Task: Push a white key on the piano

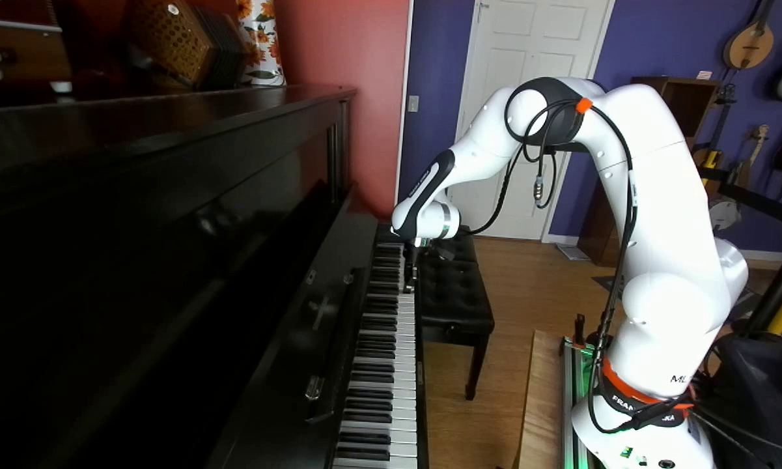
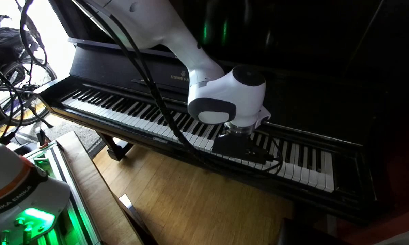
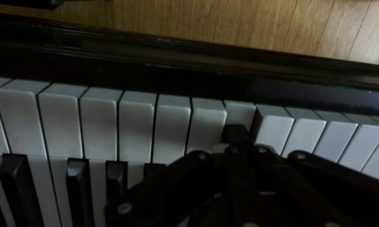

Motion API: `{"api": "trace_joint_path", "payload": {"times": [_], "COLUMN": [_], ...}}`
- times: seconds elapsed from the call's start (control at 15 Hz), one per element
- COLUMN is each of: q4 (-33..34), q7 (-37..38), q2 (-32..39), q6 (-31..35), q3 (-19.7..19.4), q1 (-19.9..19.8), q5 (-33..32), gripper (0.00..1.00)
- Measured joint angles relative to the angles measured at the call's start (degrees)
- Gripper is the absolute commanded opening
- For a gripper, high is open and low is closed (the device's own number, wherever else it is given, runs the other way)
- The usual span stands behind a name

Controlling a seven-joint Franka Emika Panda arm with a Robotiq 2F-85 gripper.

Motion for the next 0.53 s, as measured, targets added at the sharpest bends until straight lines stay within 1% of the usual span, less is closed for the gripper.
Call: {"api": "trace_joint_path", "payload": {"times": [0.53], "q4": [0.18], "q7": [0.38], "q2": [-0.24], "q6": [-0.23], "q3": [-0.02], "q1": [-0.09], "q5": [-0.66], "gripper": [0.00]}}
